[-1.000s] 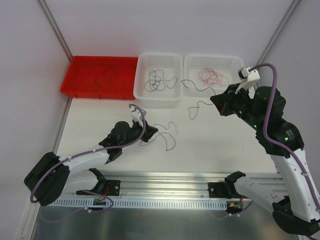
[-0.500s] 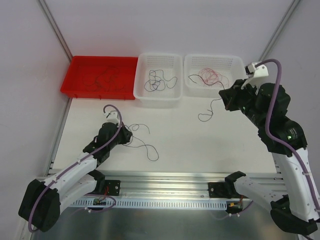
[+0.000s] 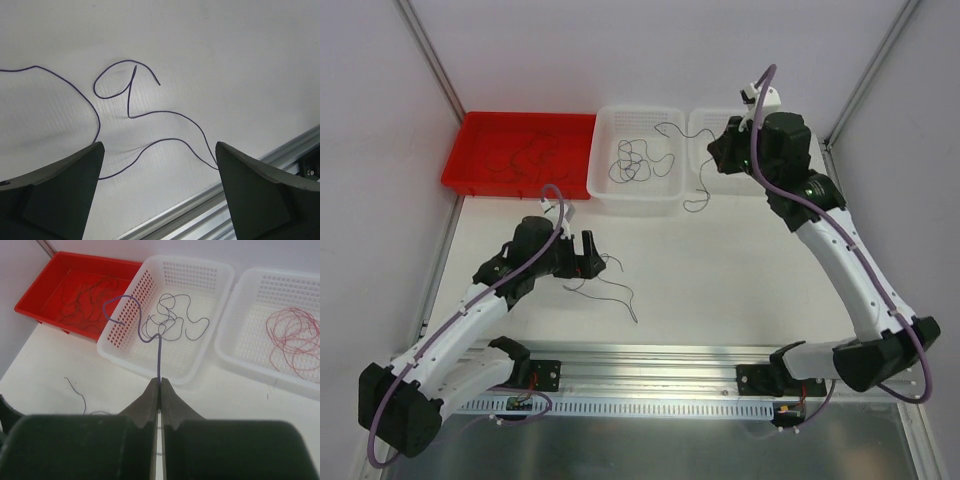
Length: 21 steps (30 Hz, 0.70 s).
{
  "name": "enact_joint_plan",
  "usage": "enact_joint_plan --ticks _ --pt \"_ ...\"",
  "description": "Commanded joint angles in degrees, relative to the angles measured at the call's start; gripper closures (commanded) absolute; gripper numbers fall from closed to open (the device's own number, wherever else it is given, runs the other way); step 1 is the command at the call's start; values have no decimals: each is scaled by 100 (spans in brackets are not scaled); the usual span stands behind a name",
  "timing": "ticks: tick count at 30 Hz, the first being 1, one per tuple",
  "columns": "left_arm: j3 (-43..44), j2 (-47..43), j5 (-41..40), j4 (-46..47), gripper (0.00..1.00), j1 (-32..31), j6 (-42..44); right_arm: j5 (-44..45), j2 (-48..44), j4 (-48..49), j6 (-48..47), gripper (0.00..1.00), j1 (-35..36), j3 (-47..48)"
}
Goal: Untangle the cables
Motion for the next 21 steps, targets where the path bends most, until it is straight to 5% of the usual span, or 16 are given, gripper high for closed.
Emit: enact_joint_plan --ticks 1,5,11,17,18,21 --pt "719 -149 -83 -1098 5 25 419 -171 426 1194 129 99 -27 439" --pt "1116 -167 -233 -1608 1 60 831 -232 1146 1731 296 99 -27 834" --pt "591 -299 -1620 -1408 1 165 1114 -381 2675 2267 682 99 -27 1862" --pt "370 -299 -1235 -1127 1 324 674 -364 4161 2347 972 98 -18 2733" --pt "344 -307 -1314 -1117 1 324 709 -355 4284 2330 1016 94 -9 2848" --pt "317 -264 -1613 -1117 1 341 824 -408 4619 2217 1096 40 -18 2867"
